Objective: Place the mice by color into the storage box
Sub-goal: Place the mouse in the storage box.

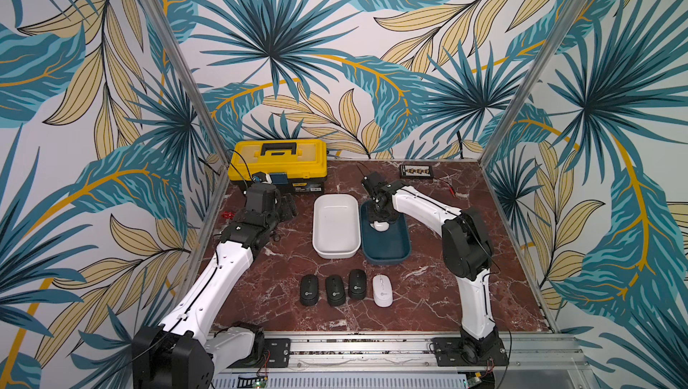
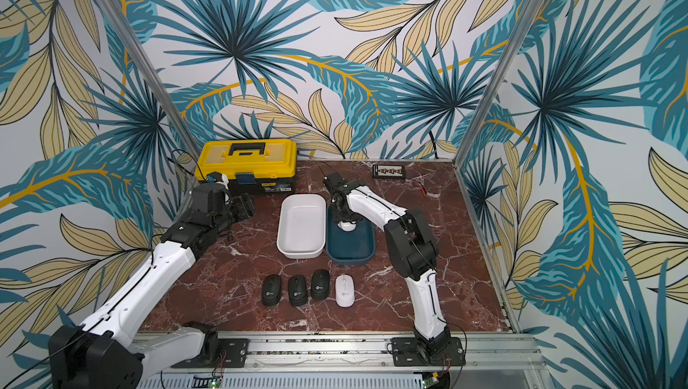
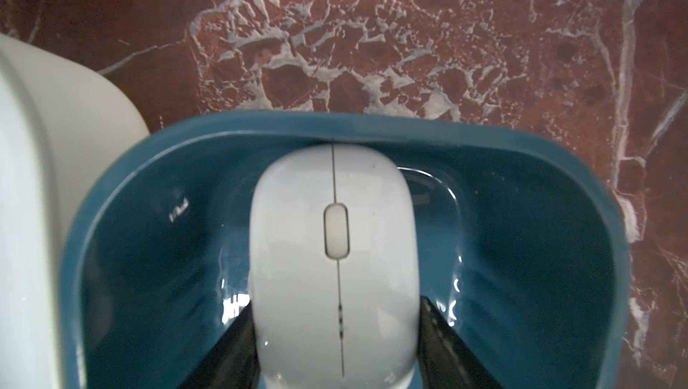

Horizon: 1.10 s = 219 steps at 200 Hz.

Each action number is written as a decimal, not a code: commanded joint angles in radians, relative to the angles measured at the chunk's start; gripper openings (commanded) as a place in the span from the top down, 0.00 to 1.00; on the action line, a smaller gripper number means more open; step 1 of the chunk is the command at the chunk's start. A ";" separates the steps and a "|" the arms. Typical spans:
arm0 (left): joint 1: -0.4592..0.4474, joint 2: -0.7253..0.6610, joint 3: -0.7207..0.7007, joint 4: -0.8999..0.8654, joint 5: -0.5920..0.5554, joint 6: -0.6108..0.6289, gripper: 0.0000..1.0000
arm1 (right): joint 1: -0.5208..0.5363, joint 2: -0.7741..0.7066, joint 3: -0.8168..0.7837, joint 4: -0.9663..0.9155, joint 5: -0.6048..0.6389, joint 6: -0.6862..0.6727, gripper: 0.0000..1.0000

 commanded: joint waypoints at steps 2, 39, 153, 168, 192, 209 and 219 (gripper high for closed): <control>-0.002 0.001 0.018 0.017 -0.017 0.005 0.26 | -0.008 0.027 0.024 -0.037 0.011 -0.011 0.58; -0.002 0.003 0.024 0.014 -0.017 0.007 0.25 | -0.019 0.055 0.024 -0.036 0.012 -0.008 0.57; -0.002 -0.017 0.018 0.005 -0.015 0.000 0.24 | -0.025 -0.032 0.015 -0.017 -0.039 0.005 0.23; -0.002 -0.023 0.018 0.003 -0.017 0.002 0.24 | -0.023 -0.099 -0.012 -0.013 -0.040 0.015 0.23; -0.002 -0.026 0.026 -0.002 -0.017 0.008 0.24 | -0.010 -0.232 -0.073 -0.029 -0.021 0.043 0.23; -0.002 -0.025 0.037 -0.006 -0.018 0.017 0.24 | 0.017 -0.326 -0.131 -0.071 0.015 0.074 0.22; -0.002 -0.027 0.040 -0.006 -0.017 0.021 0.24 | 0.042 -0.373 -0.177 -0.091 0.041 0.100 0.22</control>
